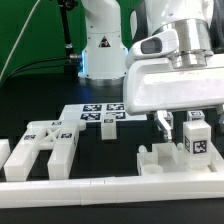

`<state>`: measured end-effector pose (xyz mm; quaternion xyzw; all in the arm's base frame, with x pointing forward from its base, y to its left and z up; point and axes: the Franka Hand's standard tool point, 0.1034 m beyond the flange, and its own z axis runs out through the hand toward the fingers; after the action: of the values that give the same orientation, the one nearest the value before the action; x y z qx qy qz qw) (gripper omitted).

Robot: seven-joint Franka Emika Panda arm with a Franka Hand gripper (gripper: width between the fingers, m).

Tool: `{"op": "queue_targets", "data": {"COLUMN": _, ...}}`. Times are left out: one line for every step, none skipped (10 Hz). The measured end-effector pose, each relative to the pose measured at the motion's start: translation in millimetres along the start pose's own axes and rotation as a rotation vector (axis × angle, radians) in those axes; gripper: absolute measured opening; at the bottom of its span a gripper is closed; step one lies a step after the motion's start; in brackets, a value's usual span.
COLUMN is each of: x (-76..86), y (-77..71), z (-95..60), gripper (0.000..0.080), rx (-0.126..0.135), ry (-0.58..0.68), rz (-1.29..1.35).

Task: Assemble chair

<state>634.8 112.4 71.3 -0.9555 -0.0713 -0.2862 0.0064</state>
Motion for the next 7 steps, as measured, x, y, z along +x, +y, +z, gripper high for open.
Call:
{"op": "queue_targets", "data": {"x": 0.0, "y": 0.0, "z": 0.0, "gripper": 0.0646, "rx": 0.000, "ry": 0.000, "rz": 0.000}}
{"op": "queue_targets", "data": {"x": 0.0, "y": 1.1, "z": 0.2, "gripper": 0.0646, "rx": 0.000, "ry": -0.013, "rz": -0.004}}
{"op": "queue_targets", "data": {"x": 7.5, "y": 5.5, "z": -5.7, "gripper": 0.0649, "rx": 0.002, "ry": -0.045, "rz": -0.003}}
{"op": "queue_targets", "data": {"x": 15.8, "y": 7.3, "z": -13.5, "gripper": 0.0649, "rx": 0.005, "ry": -0.055, "rz": 0.003}}
{"op": "queue_targets", "data": {"x": 19.1, "y": 7.7, "z": -15.9, "gripper": 0.0649, "rx": 0.009, "ry": -0.083, "rz": 0.006}}
{"op": "queue_targets", "data": {"x": 23.4, "y": 8.8, "z": -15.5, "gripper": 0.0649, "rx": 0.011, "ry": -0.112, "rz": 0.010}}
{"op": "queue_targets", "data": {"x": 22.1, "y": 8.5, "z": -13.0, "gripper": 0.0649, "rx": 0.017, "ry": -0.174, "rz": 0.012}}
